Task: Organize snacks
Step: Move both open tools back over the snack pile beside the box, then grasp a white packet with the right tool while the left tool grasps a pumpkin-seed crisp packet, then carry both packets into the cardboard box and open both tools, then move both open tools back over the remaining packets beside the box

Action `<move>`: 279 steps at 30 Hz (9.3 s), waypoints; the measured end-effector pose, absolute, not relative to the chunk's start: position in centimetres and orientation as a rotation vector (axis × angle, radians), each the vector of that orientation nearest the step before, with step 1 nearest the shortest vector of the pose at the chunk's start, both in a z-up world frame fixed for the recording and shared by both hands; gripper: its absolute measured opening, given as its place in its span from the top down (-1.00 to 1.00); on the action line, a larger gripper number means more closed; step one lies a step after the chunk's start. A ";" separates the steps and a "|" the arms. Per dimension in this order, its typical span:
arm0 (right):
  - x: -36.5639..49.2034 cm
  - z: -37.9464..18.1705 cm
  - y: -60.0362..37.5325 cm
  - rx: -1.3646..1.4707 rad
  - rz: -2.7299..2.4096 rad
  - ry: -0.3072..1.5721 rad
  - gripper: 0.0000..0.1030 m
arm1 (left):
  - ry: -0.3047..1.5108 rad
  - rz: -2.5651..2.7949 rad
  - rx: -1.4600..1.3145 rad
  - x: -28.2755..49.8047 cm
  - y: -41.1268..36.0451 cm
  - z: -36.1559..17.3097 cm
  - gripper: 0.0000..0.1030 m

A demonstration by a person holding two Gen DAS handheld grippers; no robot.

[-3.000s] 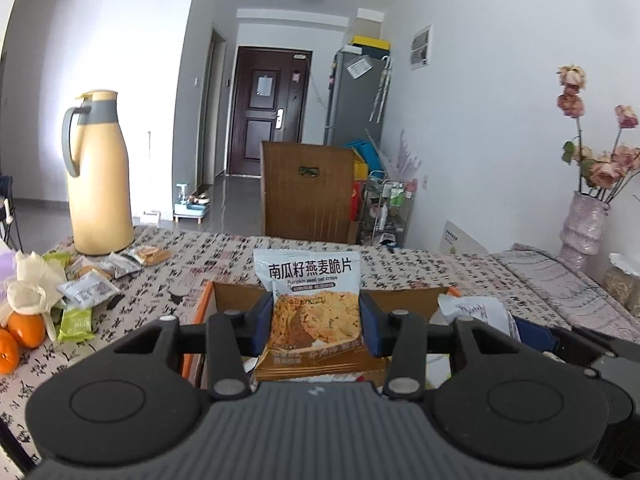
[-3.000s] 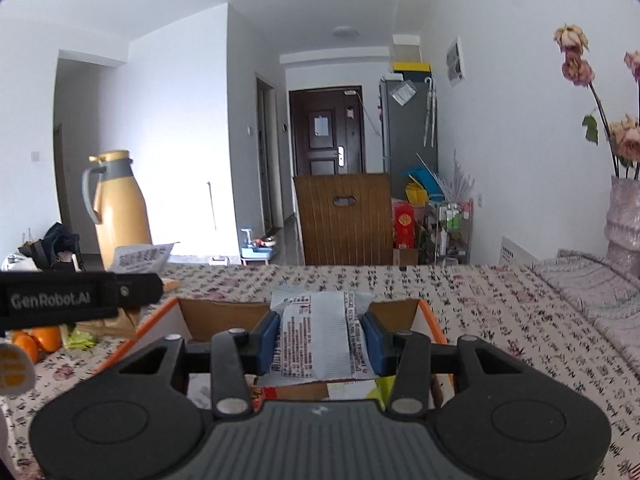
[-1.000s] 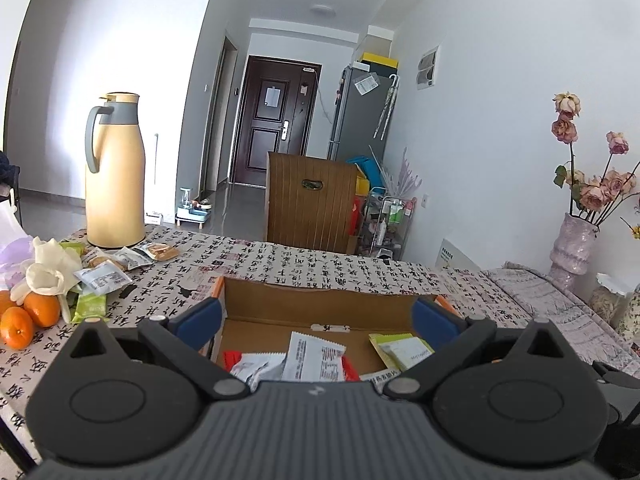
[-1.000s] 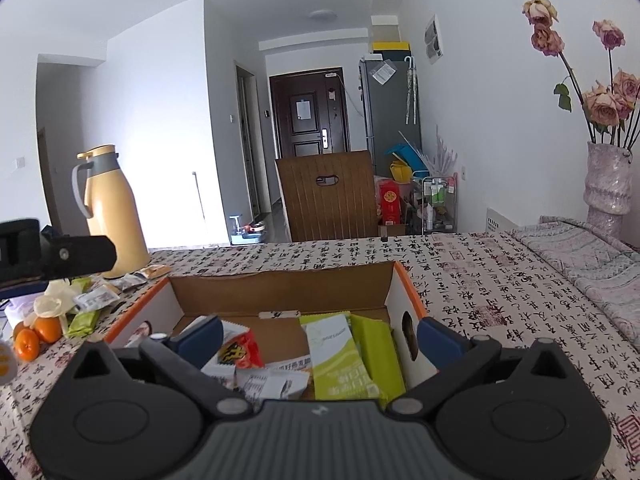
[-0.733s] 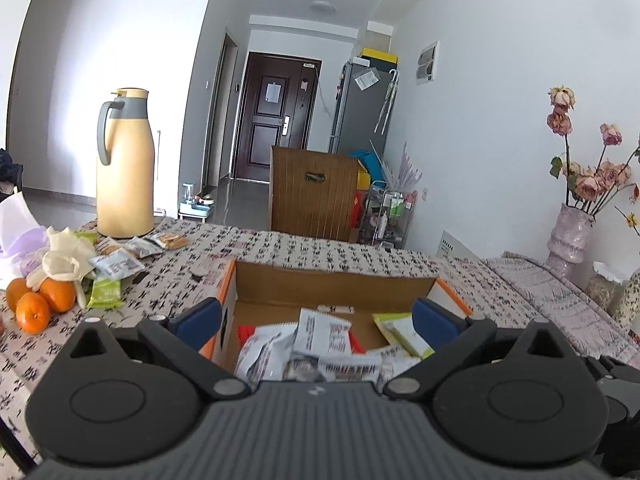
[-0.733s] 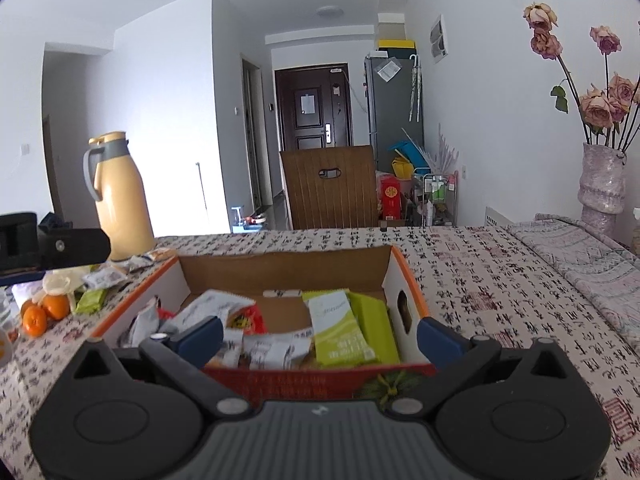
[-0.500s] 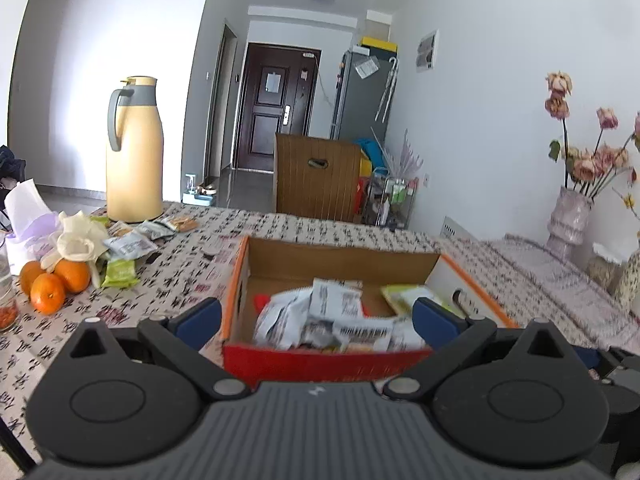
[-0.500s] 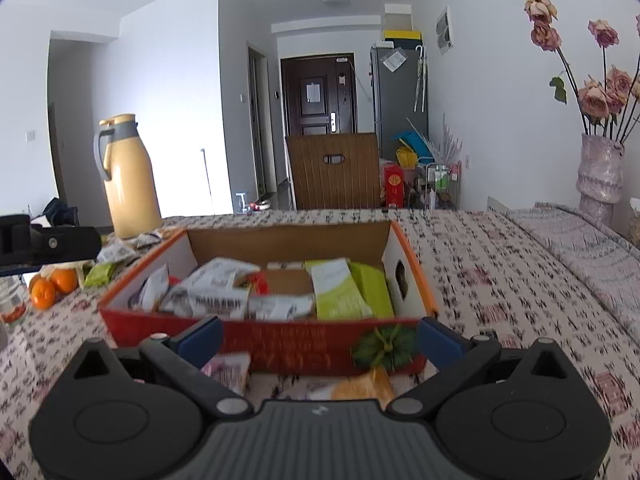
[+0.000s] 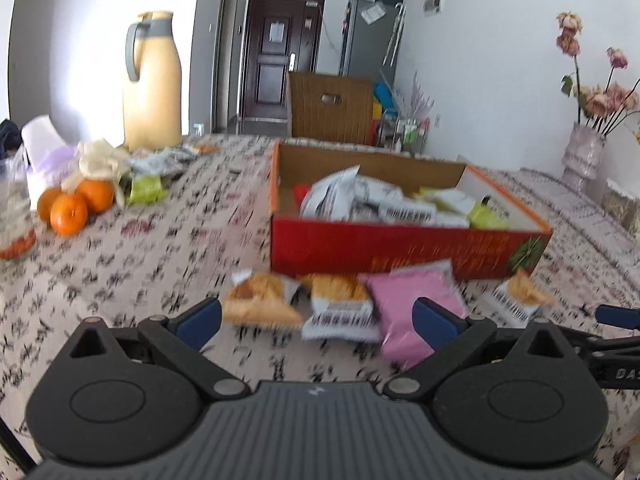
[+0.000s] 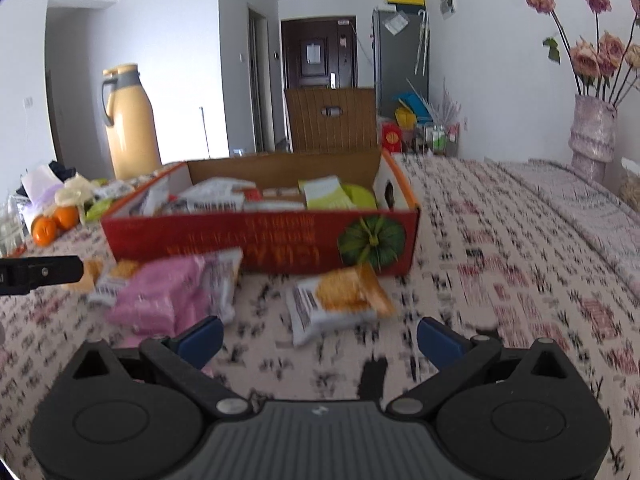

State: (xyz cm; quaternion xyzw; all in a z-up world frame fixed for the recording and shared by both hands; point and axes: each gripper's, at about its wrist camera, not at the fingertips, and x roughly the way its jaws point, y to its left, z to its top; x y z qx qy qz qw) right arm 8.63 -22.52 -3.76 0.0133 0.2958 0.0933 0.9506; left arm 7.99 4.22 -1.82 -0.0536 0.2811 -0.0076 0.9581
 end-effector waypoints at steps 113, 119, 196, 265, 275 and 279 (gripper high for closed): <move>12.5 -4.6 -19.8 0.037 0.262 0.548 0.68 | 0.772 0.119 -0.039 15.8 8.0 -3.5 -0.89; 12.7 -4.9 -19.9 0.052 0.263 0.552 0.68 | 0.813 0.098 -0.037 16.7 7.9 -4.6 -0.79; 24.2 2.3 -17.1 0.075 0.261 0.358 0.68 | 0.399 0.067 -0.141 23.2 0.6 6.4 0.17; 15.7 1.4 -18.4 0.070 0.270 0.450 -1.00 | 0.413 0.092 -0.190 13.2 3.6 4.6 -1.00; 12.0 -0.8 -17.8 0.051 0.300 0.526 -1.00 | 0.492 0.056 -0.156 9.6 4.7 1.2 -1.00; 11.4 -1.7 -17.6 0.048 0.297 0.557 -1.00 | 0.531 0.049 -0.138 8.8 5.3 -0.6 -1.00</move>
